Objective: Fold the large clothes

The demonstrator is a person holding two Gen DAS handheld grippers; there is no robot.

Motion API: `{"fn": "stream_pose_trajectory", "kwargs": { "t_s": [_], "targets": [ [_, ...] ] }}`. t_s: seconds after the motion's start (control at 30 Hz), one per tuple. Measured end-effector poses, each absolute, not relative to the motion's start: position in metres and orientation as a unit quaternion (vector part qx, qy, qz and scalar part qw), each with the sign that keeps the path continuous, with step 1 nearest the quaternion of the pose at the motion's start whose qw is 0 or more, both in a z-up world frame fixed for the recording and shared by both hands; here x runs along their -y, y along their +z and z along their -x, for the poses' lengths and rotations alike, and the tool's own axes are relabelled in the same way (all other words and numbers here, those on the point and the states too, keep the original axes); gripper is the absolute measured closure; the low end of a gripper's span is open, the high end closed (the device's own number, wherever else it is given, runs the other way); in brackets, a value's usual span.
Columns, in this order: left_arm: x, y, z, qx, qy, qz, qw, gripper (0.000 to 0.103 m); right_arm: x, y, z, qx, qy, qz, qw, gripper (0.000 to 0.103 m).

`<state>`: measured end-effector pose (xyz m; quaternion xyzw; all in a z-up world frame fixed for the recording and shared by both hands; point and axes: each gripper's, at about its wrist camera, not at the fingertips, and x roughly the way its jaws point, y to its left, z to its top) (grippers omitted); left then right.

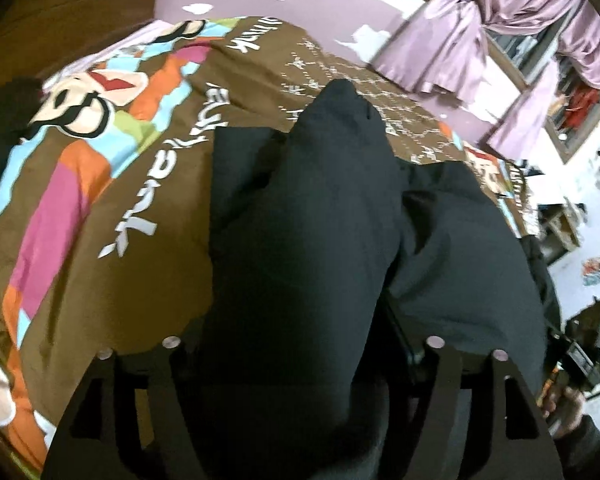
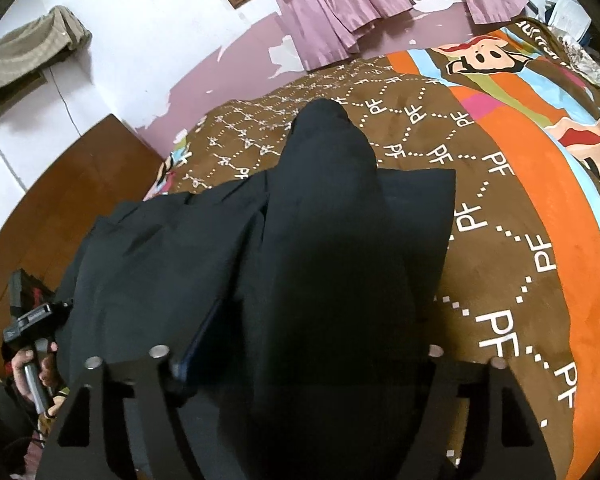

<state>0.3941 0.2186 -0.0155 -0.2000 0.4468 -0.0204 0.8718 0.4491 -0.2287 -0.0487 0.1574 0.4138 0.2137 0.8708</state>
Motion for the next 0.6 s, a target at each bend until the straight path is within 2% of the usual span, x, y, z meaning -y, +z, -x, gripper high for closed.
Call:
{"fn": "stream_pose_trajectory", "kwargs": {
  "t_s": [0.07,0.13,0.2,0.27,0.6],
  "targets": [
    [-0.214,-0.014,-0.394,-0.449,0.005,0.185,0.874,0.027,0.228,-0.049,-0.448,-0.42,0.191,-0.148,0.875,0.019],
    [-0.206,-0.009,-0.39,-0.44,0.031,0.159,0.883,0.024,0.228,-0.048,-0.446,-0.427,0.169,-0.142,0.877,0.011],
    [-0.197,-0.005,-0.385,-0.426,0.047,0.132,0.894,0.018,0.229,-0.046,-0.442,-0.431,0.15,-0.137,0.879,0.009],
    [-0.188,-0.002,-0.38,-0.412,0.055,0.11,0.903,0.007,0.229,-0.043,-0.438,-0.431,0.137,-0.133,0.882,0.008],
    [-0.164,0.017,-0.359,-0.364,0.084,0.073,0.925,0.003,0.22,-0.009,-0.417,-0.379,0.105,-0.114,0.912,0.0]
  ]
}}
